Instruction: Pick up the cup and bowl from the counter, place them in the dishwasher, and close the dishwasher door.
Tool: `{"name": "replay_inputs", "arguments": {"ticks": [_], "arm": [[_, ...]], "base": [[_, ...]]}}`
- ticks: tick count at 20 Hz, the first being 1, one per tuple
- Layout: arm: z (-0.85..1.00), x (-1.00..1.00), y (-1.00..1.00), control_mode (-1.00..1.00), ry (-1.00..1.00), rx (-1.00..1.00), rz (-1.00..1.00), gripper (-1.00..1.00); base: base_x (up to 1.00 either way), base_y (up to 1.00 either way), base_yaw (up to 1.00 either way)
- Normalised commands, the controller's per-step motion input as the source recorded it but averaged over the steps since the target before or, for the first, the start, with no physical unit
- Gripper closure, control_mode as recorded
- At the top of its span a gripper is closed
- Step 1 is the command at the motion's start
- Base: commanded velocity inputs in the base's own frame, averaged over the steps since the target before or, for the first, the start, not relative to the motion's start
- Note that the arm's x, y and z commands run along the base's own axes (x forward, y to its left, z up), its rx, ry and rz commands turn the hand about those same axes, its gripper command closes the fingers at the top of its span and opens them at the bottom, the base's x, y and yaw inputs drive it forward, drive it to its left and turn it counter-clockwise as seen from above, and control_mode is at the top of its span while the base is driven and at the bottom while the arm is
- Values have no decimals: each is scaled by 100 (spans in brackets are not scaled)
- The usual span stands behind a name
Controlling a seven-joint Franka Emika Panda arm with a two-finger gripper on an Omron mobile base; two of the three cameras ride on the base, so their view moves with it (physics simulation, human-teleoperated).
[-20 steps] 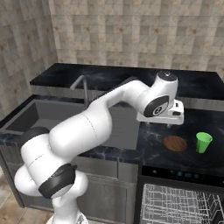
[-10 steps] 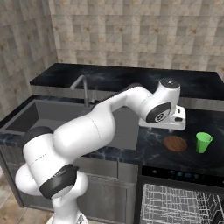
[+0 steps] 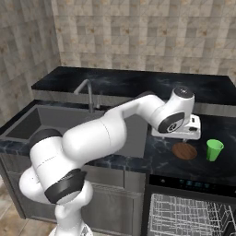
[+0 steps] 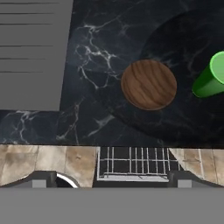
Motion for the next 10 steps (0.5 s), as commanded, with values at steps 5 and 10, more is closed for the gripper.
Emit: {"name": "replay_inputs", "arguments": {"ticks": [5,10], "arm": [[-21,21,-25,-100,1,0,0,-100],[-5,12,-22,-100,0,0,0,-100]], "base": [[0,0,0],[0,0,0]]}}
